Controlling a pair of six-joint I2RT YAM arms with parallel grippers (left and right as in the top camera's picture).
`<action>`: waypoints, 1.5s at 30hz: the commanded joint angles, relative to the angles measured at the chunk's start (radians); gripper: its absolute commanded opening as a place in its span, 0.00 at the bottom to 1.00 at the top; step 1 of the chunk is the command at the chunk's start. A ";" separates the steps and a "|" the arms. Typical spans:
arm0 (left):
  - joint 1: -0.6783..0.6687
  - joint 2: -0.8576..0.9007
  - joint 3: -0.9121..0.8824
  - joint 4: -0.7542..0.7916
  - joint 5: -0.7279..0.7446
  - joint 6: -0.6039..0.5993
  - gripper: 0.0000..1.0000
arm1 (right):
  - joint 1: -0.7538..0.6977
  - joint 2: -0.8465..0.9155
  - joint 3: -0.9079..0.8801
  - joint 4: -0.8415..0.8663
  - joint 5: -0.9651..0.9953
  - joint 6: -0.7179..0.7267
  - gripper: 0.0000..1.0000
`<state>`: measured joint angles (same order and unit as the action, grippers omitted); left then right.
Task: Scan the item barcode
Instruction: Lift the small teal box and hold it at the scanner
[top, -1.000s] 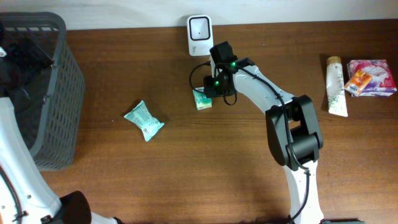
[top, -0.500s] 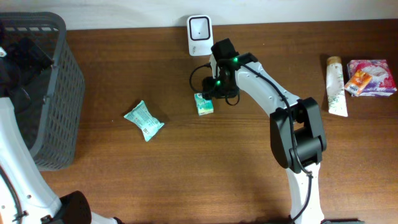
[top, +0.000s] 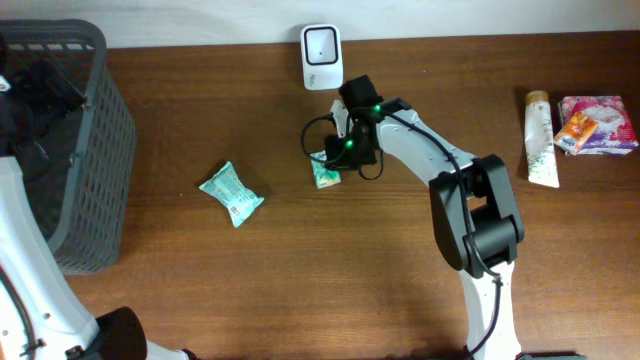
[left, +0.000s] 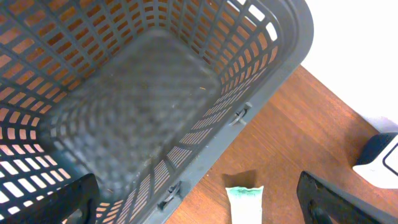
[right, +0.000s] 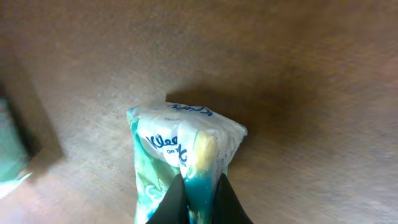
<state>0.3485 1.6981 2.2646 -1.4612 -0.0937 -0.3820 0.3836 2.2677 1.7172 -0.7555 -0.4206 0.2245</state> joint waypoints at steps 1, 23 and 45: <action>0.005 0.000 0.007 0.002 -0.008 0.016 0.99 | -0.061 -0.005 0.008 -0.014 -0.316 -0.045 0.04; 0.005 0.000 0.007 0.002 -0.008 0.016 0.99 | -0.230 -0.023 0.028 0.215 -1.131 -0.169 0.04; 0.005 0.000 0.007 0.002 -0.008 0.016 0.99 | -0.015 0.064 0.200 0.733 0.661 -0.707 0.04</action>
<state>0.3485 1.6981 2.2646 -1.4590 -0.0937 -0.3820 0.3714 2.2757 1.8999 -0.1287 0.2462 -0.4007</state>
